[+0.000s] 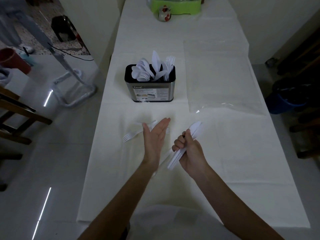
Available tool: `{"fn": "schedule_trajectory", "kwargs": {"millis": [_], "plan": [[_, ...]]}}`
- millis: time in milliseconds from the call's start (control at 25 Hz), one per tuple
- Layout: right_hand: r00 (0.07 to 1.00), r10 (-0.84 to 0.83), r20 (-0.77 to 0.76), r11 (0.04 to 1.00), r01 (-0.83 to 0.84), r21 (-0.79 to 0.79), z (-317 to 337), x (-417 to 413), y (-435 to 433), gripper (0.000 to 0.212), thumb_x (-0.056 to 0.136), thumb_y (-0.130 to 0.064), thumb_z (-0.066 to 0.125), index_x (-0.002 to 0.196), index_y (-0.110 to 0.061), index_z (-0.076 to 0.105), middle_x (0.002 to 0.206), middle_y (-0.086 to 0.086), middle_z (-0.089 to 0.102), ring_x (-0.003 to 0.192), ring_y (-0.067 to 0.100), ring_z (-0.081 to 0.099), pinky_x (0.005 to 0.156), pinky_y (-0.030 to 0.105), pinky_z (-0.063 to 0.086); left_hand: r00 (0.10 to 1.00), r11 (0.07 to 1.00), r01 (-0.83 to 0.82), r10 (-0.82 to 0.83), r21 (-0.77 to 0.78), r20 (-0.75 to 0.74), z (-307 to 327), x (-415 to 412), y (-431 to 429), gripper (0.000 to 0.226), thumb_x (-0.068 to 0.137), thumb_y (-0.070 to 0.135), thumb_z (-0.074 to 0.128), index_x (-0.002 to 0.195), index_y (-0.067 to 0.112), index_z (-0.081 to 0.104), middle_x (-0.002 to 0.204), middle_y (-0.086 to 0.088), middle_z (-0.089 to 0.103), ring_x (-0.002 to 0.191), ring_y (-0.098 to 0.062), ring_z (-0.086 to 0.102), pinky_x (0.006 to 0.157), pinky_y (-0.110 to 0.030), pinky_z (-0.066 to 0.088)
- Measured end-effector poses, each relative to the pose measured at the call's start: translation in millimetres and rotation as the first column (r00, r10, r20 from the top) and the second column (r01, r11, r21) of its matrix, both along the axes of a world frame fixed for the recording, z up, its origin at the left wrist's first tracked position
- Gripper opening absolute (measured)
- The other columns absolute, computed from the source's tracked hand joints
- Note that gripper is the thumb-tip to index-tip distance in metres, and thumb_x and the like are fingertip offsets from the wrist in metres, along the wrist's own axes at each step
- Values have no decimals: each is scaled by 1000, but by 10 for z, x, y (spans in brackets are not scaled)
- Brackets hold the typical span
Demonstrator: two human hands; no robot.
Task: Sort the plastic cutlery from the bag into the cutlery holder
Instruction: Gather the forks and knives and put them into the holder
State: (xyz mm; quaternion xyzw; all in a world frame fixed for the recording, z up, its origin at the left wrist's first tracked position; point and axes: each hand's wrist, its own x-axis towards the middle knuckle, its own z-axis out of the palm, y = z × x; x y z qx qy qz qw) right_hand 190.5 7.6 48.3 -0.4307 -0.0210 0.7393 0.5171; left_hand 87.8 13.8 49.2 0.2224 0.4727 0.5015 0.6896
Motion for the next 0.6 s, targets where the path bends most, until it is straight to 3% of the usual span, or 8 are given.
{"fn": "schedule_trajectory", "kwargs": {"millis": [160,240,360,480,520,600], "plan": [[917,391,78,919,-393,16,95,49,-86,30,100,-28,41,72,-16,43,52,-6,35,45,6,33,45,18,36,919,934,350,-328,68,-218,222,-97,339,93,89,56,-16,134,5,46,142,-8,48,136,-14,38,118,-32,19],[889,454,68,889,-456,28,131,77,-75,28,99,-27,42,74,-15,44,54,-5,34,45,7,33,45,18,36,849,880,470,-430,66,-309,265,-74,464,97,89,54,-19,125,4,56,134,-9,56,132,-15,44,115,-32,25],[851,519,79,850,-523,54,146,123,-42,29,100,-25,40,73,-15,44,55,-4,34,47,8,33,47,19,36,804,837,544,-497,65,-327,240,-109,540,98,88,56,-18,115,8,63,122,-7,63,129,-16,48,113,-33,28],[830,538,143,833,-550,55,115,146,57,30,99,-24,41,70,-16,42,56,-4,32,47,7,32,47,18,34,892,917,374,-316,136,-323,186,-275,591,82,92,58,-4,120,14,58,125,-3,60,124,-10,51,114,-29,29],[842,512,169,847,-528,63,121,152,166,30,99,-23,41,70,-16,41,56,-4,32,46,7,32,47,18,34,921,952,244,-170,182,-350,185,-376,635,71,93,58,8,123,15,56,127,-1,58,120,-4,53,112,-27,32],[883,413,221,890,-443,107,187,160,482,29,100,-21,40,71,-16,40,55,-4,33,45,7,33,46,18,35,891,965,-59,166,255,-422,179,-633,750,55,95,51,27,128,15,53,131,6,54,115,5,51,104,-18,35]]}}
